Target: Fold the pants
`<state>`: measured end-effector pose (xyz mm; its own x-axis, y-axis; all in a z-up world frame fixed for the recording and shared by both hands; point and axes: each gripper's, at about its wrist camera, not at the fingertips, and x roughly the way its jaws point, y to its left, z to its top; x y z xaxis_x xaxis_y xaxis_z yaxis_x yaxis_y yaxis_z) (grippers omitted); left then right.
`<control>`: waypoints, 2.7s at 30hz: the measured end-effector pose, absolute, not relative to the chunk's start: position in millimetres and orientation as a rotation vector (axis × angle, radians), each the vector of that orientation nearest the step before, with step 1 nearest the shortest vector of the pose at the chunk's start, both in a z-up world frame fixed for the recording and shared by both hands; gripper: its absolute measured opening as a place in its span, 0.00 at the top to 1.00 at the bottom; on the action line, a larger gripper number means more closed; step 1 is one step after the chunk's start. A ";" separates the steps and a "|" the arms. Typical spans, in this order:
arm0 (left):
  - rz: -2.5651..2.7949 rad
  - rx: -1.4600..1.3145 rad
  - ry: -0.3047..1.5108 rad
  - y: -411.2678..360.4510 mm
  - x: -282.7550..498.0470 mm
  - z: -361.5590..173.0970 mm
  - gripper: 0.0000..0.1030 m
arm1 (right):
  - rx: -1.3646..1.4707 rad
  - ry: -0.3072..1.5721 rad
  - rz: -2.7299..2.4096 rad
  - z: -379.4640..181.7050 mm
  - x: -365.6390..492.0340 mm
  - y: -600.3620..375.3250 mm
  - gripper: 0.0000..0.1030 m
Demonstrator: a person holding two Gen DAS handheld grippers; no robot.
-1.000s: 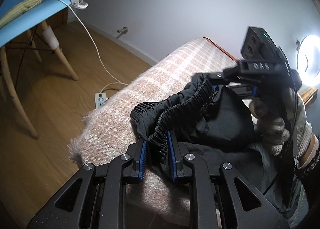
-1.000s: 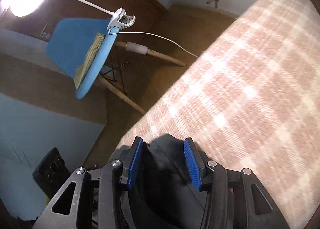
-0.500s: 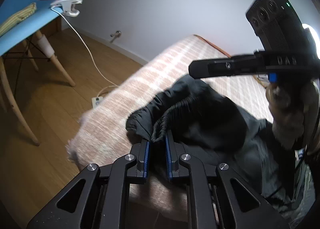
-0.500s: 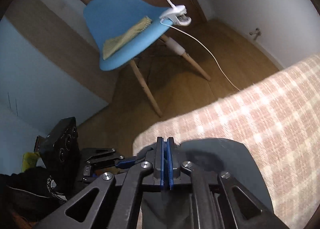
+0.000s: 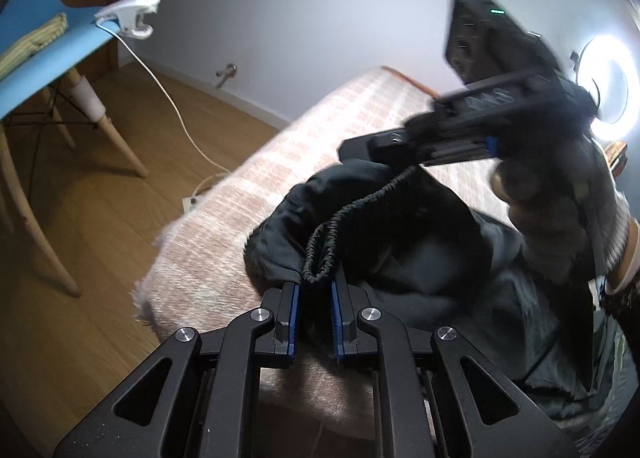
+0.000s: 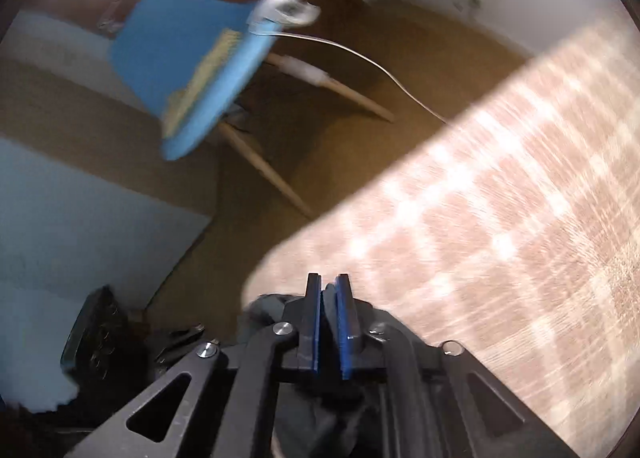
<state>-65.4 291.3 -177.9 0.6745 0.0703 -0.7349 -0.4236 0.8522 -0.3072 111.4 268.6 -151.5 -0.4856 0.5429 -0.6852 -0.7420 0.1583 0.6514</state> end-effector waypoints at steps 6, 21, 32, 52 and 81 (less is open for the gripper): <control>0.326 -0.508 0.729 287.9 -82.2 -165.9 0.82 | -0.260 0.996 1.727 -84.8 74.4 236.5 0.97; 0.308 -0.860 0.707 340.5 -87.6 -179.1 0.68 | -0.420 0.948 1.681 -94.8 50.5 178.0 0.98; 0.221 -0.691 0.826 304.1 -53.7 -193.3 0.71 | -0.645 0.897 1.589 -122.8 17.8 170.7 0.89; 0.249 -0.589 0.804 292.2 -76.5 -182.0 0.85 | -0.477 1.092 1.434 -125.7 58.7 152.9 0.88; 0.377 -0.694 0.733 338.2 -74.9 -166.2 0.85 | -0.574 0.944 1.606 -112.4 19.1 145.7 0.55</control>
<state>-74.9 338.2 -166.2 0.6921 0.0774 -0.7177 -0.5384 0.7175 -0.4419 19.1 145.7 -112.4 -0.2509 0.5700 -0.7824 -0.9608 -0.0482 0.2730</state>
